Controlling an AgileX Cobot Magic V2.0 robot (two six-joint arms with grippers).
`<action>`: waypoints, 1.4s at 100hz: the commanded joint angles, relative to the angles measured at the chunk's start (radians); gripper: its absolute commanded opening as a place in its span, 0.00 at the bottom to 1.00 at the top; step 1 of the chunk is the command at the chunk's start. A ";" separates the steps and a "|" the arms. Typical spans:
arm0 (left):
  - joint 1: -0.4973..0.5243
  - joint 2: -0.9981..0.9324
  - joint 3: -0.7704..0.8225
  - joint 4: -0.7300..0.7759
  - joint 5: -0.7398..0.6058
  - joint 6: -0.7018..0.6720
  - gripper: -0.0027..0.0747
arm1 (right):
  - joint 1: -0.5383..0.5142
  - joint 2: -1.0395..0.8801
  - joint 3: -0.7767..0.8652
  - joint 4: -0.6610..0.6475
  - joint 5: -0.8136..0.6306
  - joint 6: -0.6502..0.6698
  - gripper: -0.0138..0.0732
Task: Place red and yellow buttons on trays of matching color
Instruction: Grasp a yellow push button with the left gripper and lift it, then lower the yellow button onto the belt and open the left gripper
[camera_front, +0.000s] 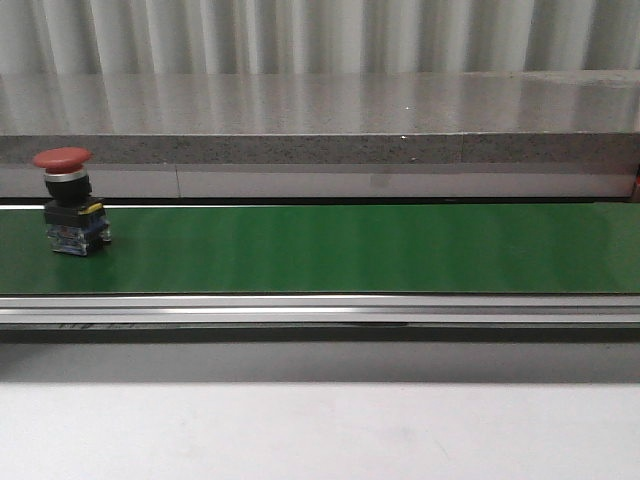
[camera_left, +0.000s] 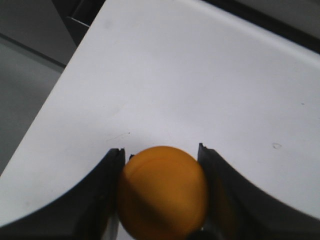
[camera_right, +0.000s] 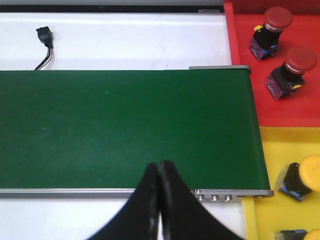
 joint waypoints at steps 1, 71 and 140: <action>-0.024 -0.129 -0.030 -0.011 0.016 0.004 0.01 | 0.000 -0.011 -0.025 -0.001 -0.054 -0.010 0.08; -0.299 -0.446 0.346 -0.011 -0.033 0.004 0.01 | 0.000 -0.011 -0.025 -0.001 -0.052 -0.010 0.08; -0.304 -0.364 0.428 -0.024 -0.096 0.004 0.14 | 0.000 -0.011 -0.025 -0.001 -0.053 -0.010 0.08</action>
